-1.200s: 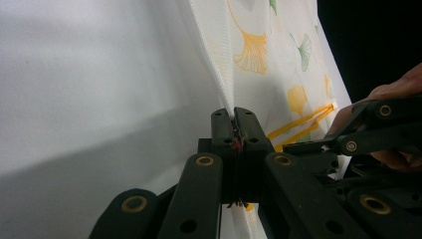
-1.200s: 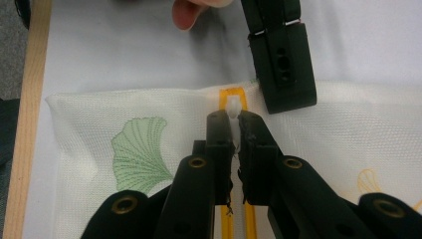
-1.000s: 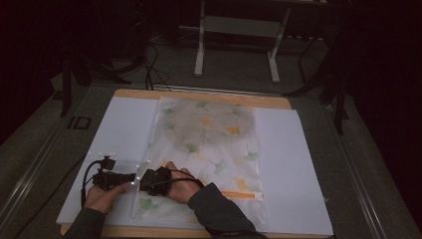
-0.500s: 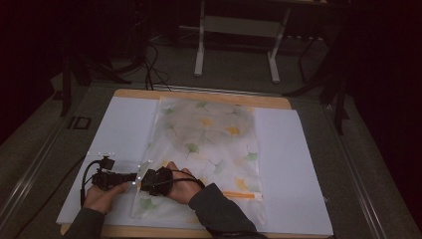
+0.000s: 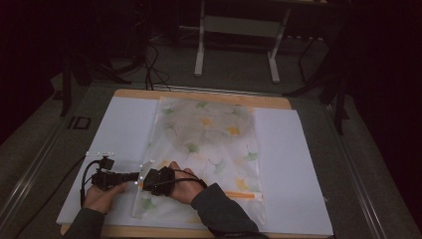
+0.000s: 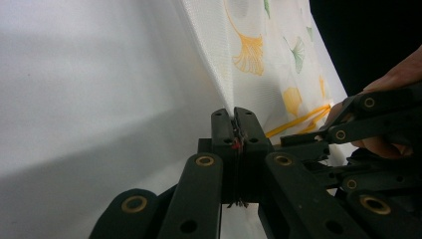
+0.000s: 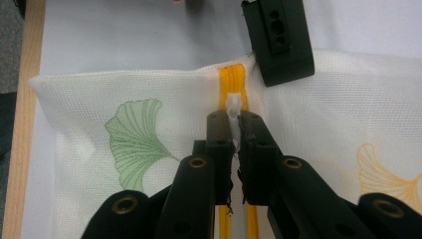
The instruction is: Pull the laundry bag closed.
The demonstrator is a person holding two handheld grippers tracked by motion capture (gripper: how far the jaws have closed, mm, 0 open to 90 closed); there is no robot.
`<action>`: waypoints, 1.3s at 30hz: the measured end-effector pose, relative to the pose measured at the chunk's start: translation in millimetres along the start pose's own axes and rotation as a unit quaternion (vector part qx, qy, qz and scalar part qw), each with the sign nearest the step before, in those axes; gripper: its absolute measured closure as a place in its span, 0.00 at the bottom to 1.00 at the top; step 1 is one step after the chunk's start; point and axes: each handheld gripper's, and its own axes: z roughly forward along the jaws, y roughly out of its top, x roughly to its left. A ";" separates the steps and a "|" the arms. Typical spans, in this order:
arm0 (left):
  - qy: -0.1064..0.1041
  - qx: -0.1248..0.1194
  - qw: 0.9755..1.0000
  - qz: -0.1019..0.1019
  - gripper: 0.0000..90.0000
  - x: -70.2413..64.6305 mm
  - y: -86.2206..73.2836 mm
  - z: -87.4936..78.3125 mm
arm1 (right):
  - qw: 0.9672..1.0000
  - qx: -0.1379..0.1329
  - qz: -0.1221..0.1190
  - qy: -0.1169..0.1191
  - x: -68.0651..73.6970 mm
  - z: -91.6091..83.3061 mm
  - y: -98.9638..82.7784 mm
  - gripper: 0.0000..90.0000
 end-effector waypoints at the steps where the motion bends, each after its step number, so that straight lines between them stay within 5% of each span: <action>1: 0.000 0.000 1.000 0.001 0.99 0.0 0.0 0.3 | 1.000 -0.001 0.000 -0.001 0.0 -0.2 -0.3 0.94; 39: -0.001 -0.008 1.000 0.000 0.99 0.6 0.1 -3.3 | 1.000 0.012 0.005 -0.006 -1.5 -8.2 -15.4 0.94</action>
